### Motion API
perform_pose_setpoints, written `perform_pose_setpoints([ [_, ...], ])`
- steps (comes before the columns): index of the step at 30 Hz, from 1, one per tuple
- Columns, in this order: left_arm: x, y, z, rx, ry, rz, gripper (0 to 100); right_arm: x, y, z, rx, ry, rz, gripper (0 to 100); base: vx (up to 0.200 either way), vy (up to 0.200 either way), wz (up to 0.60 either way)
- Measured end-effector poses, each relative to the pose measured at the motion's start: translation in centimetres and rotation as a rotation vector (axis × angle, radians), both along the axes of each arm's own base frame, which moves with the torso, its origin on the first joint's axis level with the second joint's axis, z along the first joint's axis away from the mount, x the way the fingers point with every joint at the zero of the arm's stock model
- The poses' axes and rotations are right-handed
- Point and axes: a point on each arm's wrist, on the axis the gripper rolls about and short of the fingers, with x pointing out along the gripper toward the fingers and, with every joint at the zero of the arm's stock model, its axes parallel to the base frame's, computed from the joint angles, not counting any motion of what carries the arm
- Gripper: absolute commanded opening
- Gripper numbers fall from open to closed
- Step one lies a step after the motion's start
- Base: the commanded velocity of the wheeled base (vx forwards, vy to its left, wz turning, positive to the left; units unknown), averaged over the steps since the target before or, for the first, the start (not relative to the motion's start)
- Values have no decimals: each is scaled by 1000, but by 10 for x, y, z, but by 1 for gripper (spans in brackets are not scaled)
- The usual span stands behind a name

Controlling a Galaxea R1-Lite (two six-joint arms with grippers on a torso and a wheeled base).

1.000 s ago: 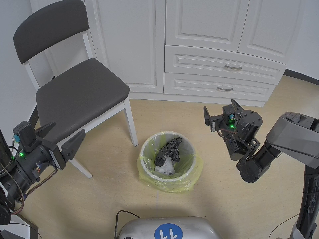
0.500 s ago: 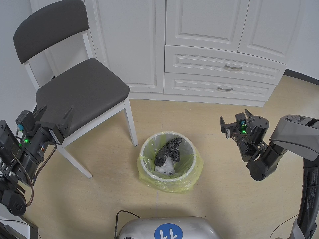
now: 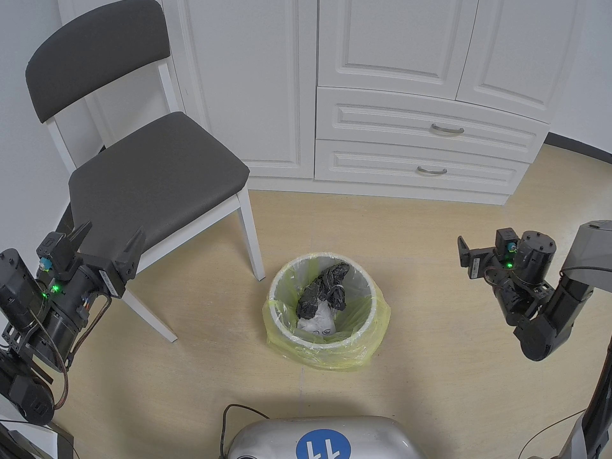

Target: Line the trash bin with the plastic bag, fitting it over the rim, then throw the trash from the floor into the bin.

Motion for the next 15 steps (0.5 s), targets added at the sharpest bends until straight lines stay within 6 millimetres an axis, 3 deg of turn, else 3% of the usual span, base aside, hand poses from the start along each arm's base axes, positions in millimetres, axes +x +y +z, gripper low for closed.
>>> perform_pose_setpoints([
  [9,-4,13,2,0,-10,36,100,-39,-34,12,32,28,-81,100,0,0,0],
  [15,-4,20,11,-2,-55,38,100,-70,-45,16,57,50,-112,100,0,0,0],
])
